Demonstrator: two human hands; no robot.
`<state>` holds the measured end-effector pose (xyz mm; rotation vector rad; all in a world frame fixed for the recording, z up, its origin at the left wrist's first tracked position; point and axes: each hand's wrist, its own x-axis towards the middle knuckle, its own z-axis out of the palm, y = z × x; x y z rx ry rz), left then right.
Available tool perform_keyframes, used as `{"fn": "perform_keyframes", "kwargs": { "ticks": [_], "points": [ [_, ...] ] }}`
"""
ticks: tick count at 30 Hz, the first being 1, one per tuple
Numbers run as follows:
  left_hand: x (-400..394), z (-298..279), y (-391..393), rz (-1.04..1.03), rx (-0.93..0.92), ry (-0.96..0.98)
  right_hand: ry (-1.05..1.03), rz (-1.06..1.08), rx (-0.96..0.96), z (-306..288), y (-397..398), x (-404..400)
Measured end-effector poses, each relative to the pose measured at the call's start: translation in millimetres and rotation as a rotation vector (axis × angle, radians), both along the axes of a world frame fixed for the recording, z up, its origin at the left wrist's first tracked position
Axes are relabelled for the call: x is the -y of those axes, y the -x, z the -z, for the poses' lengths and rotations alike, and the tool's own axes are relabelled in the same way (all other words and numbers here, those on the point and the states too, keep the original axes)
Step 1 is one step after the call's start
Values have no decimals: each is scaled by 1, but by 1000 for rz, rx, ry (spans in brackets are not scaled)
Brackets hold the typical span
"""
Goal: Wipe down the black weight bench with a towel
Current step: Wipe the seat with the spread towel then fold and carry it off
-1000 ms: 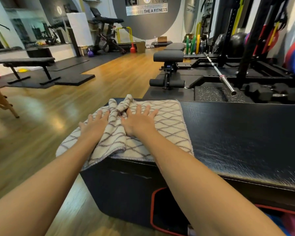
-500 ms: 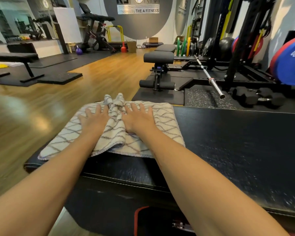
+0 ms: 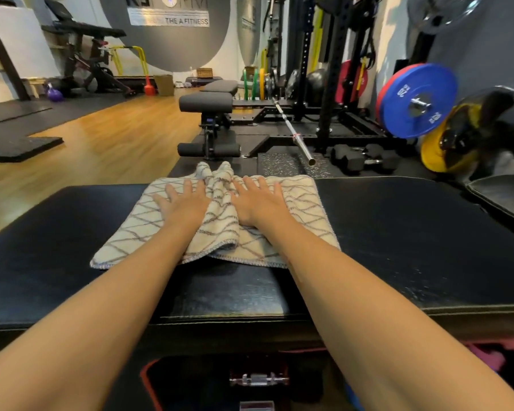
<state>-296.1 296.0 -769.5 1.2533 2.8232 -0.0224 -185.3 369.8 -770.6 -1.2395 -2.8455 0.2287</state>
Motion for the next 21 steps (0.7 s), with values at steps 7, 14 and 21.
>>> {"fn": "perform_keyframes", "kwargs": {
  "ticks": [7,14,21],
  "points": [
    [-57,2,-82,110,34,-22,-9,134,-1,-1,-95,-40],
    [-103,-1,-177,255,76,-60,-15,284,17,-5,-198,-69],
    [-119,-5,-249,403,82,-69,12,436,12,-5,-274,-84]
  ]
}}
